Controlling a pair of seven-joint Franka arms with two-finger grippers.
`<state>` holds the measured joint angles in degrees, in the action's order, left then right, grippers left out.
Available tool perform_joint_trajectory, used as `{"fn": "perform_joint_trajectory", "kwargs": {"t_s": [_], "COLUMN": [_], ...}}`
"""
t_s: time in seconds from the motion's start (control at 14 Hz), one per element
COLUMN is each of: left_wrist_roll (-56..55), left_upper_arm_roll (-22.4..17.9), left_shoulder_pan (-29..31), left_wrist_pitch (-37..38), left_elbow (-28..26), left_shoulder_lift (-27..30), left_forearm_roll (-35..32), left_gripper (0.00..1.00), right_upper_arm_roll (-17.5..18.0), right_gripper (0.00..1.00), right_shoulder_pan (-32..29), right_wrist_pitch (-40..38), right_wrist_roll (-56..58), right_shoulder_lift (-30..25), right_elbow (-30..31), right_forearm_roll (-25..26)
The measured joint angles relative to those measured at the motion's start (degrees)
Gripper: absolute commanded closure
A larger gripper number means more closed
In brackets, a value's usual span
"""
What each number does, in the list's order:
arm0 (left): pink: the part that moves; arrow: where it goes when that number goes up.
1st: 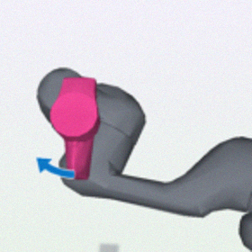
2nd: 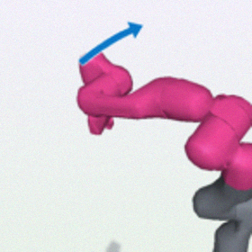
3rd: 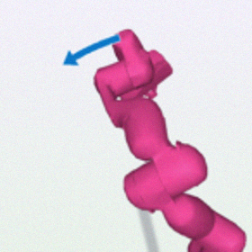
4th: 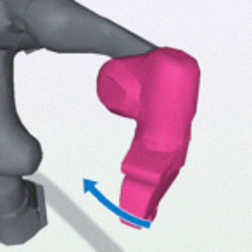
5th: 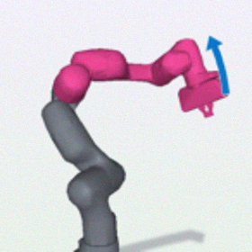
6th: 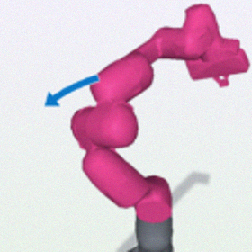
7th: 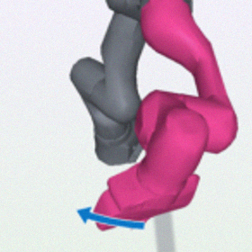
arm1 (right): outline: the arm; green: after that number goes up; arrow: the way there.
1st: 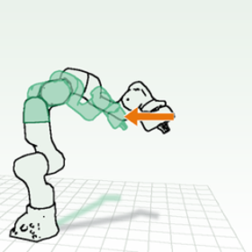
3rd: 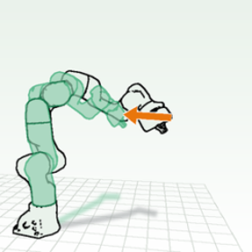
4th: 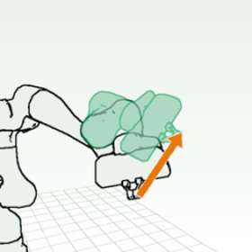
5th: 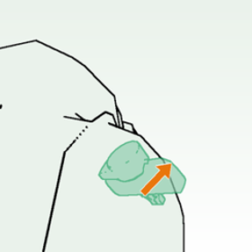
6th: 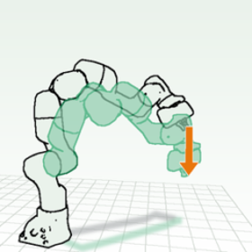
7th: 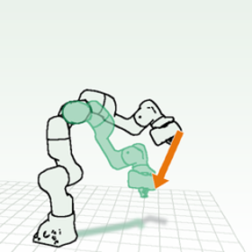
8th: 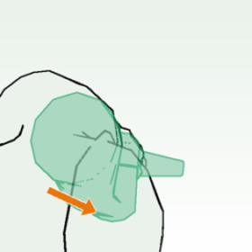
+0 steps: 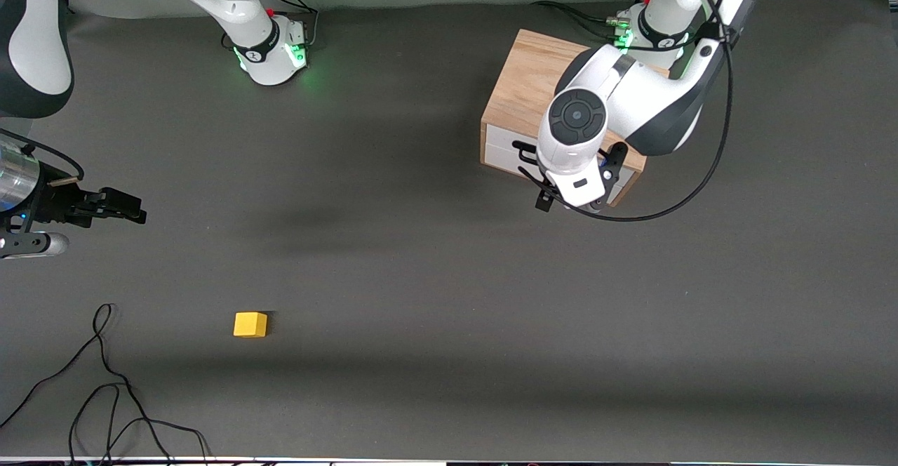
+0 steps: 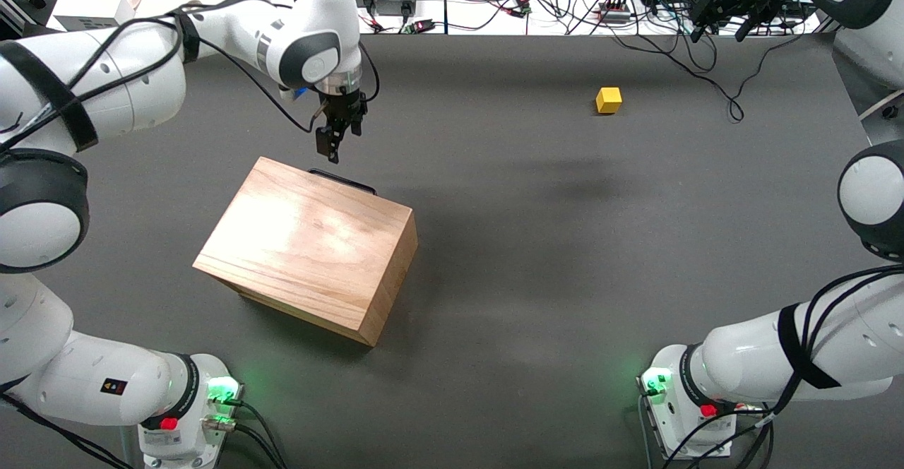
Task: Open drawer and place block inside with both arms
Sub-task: 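Pull the drawer open by its handle with the left gripper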
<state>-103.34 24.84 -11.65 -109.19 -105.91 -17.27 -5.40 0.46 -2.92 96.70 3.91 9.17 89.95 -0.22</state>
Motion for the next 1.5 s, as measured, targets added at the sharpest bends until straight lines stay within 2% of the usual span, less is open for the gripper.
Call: {"fn": "perform_joint_trajectory", "kwargs": {"t_s": [0.36,1.5], "left_wrist_roll": [-0.1,-1.5], "left_upper_arm_roll": [0.0,0.0], "left_shoulder_pan": [0.0,-0.1], "left_wrist_pitch": [-4.2,-6.8], "left_elbow": [-3.9,-3.6], "left_shoulder_lift": [-0.2,-3.5], "left_forearm_roll": [0.0,0.0], "left_gripper": [0.0,0.0], "right_upper_arm_roll": [0.0,0.0], "right_gripper": [0.0,0.0], "right_shoulder_pan": [0.0,0.0], "right_wrist_pitch": [0.0,1.4], "right_wrist_roll": [0.0,0.0], "right_shoulder_lift": [0.0,0.0], "right_elbow": [0.0,0.8], "right_forearm_roll": [0.0,0.0]}}
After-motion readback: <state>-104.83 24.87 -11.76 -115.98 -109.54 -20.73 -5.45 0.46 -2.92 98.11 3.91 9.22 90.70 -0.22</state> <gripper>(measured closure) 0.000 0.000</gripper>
